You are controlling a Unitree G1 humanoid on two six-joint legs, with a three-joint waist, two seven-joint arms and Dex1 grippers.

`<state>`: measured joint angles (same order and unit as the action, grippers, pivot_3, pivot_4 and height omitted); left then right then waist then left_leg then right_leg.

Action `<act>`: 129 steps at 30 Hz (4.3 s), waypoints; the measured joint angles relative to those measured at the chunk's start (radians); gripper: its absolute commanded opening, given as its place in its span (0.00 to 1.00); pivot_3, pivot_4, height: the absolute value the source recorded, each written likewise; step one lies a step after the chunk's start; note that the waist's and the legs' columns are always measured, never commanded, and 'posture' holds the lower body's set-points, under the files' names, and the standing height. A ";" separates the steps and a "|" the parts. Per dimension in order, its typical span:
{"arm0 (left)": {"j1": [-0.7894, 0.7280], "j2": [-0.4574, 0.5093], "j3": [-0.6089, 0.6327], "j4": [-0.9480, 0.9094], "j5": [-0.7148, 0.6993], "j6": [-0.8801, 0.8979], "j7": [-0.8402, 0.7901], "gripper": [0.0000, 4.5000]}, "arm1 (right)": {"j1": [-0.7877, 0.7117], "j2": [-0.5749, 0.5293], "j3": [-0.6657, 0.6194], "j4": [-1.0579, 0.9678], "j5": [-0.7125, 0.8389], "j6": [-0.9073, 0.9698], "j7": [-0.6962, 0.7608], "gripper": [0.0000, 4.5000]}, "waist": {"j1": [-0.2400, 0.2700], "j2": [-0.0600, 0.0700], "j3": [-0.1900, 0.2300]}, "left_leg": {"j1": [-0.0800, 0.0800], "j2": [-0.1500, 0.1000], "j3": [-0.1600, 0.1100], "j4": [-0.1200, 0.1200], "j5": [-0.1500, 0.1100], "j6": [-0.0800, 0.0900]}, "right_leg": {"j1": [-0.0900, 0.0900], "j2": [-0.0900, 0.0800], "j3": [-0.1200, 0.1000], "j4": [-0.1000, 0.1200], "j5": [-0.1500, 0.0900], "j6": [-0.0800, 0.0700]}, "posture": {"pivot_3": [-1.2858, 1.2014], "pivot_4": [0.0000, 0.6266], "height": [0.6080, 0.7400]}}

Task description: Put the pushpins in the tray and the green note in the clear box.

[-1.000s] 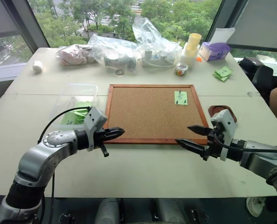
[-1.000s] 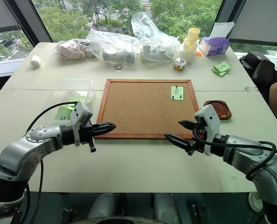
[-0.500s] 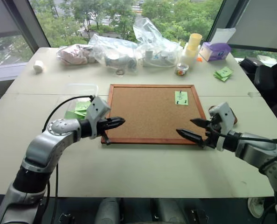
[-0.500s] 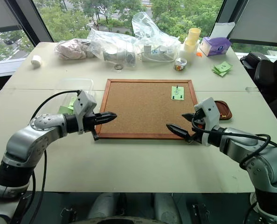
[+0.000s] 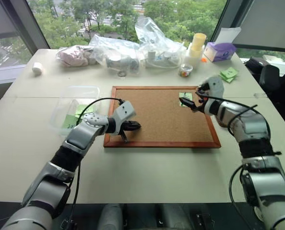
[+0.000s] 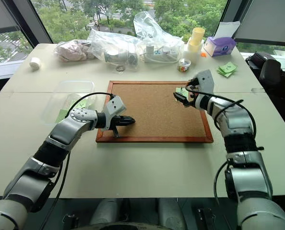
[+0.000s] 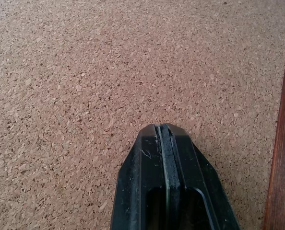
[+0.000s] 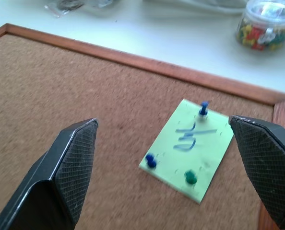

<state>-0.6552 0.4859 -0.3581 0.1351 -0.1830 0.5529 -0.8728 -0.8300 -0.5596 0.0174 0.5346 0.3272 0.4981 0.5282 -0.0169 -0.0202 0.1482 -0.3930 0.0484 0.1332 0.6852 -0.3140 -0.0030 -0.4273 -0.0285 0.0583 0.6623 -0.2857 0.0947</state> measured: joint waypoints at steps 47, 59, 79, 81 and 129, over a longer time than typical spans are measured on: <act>0.191 0.096 0.064 -0.297 0.030 0.138 -0.005 0.00 | -0.322 0.152 -0.109 0.761 -0.248 -0.379 0.033 0.60 | -0.058 0.005 -0.003 | 0.003 0.003 0.000 -0.002 0.001 -0.002 | 0.001 -0.001 0.000 0.003 0.000 0.000 | 0.52 0.24 0.99; 0.211 0.161 0.057 -0.327 0.018 0.114 -0.071 0.00 | -0.322 0.152 -0.103 0.761 -0.285 -0.372 0.102 0.60 | -0.058 0.005 -0.003 | 0.004 0.003 0.000 -0.002 0.001 -0.002 | 0.001 -0.001 0.000 0.003 0.000 0.000 | 0.52 0.24 0.99; 0.211 0.155 0.057 -0.325 0.020 0.112 -0.070 0.00 | -0.316 0.189 -0.099 0.761 -0.320 -0.364 0.116 0.31 | -0.056 0.005 -0.003 | 0.004 0.003 0.000 -0.002 0.001 -0.002 | 0.001 -0.001 0.000 0.003 0.000 0.000 | 0.52 0.24 0.99; 0.211 0.153 0.057 -0.324 0.020 0.112 -0.069 0.00 | -0.316 0.192 -0.099 0.761 -0.323 -0.357 0.114 0.10 | -0.055 0.005 -0.003 | 0.004 0.003 0.000 -0.002 0.001 -0.002 | 0.001 -0.001 0.000 0.003 0.000 0.000 | 0.52 0.24 0.99; 0.206 0.134 0.057 -0.303 0.021 0.109 -0.071 0.00 | -0.285 0.147 -0.227 0.699 -0.215 -0.415 0.088 1.00 | -0.053 0.008 -0.003 | 0.004 0.002 0.000 -0.002 0.001 -0.002 | 0.003 -0.002 0.000 0.003 0.000 0.000 | 0.52 0.24 0.99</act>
<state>-0.4495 0.6199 -0.3009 -0.1680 -0.1616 0.6617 -0.9436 -1.1149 -0.4124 -0.2100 1.2332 0.1120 0.0829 0.6164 -0.0699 -0.0124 0.1452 -0.3886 0.0509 0.1331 0.6834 -0.3127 -0.0055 -0.4248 -0.0303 0.0586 0.6650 -0.2857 0.0947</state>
